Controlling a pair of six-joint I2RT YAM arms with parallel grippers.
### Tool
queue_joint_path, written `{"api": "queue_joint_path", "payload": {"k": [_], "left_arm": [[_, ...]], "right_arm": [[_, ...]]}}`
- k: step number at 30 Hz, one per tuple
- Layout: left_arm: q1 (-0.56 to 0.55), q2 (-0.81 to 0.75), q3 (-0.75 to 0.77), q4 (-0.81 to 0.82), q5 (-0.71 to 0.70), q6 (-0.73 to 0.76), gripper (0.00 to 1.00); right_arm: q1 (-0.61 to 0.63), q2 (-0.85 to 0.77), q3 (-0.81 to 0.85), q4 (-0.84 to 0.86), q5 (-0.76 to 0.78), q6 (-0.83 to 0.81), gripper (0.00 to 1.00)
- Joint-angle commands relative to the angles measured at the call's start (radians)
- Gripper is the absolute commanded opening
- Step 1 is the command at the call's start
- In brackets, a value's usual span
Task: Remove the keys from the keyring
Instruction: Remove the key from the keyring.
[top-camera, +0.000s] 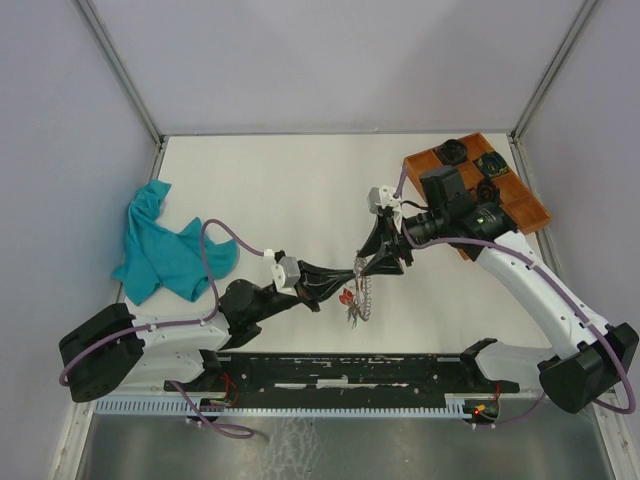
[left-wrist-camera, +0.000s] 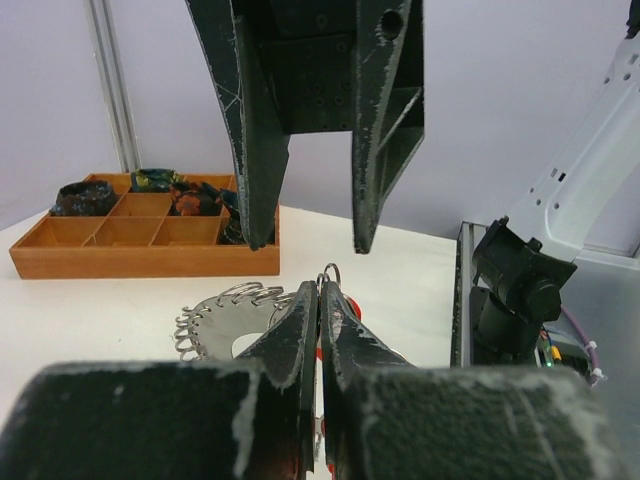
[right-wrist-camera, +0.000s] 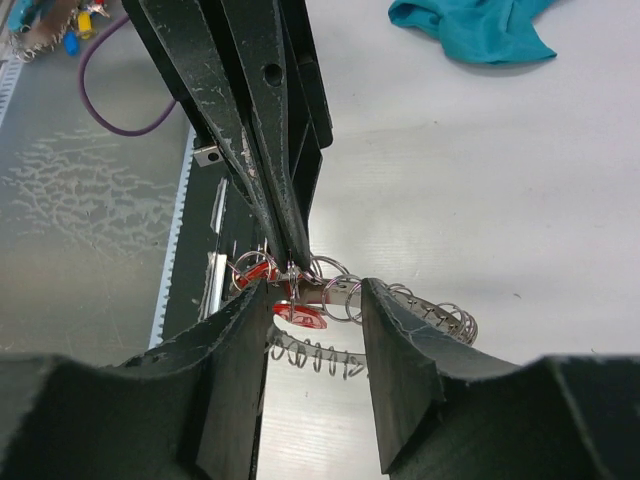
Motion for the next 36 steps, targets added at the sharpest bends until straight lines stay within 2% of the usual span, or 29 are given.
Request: {"api": "queue_joint_path", "payload": {"k": [1, 15, 25, 36], "left_arm": [[-0.003, -0.043, 0.003, 0.133, -0.043, -0.038, 0.03], [-0.003, -0.059, 0.007, 0.123, -0.068, -0.033, 0.03], [-0.003, -0.06, 0.007, 0.121, -0.086, -0.033, 0.03], [-0.002, -0.087, -0.007, 0.138, -0.124, -0.025, 0.03]], "right_arm": [[-0.018, -0.007, -0.006, 0.092, -0.085, 0.079, 0.47], [-0.014, 0.034, 0.014, -0.019, -0.128, -0.011, 0.35], [-0.007, 0.043, 0.023, -0.024, -0.115, -0.001, 0.01], [-0.006, 0.083, 0.02, -0.01, -0.08, 0.047, 0.01]]}}
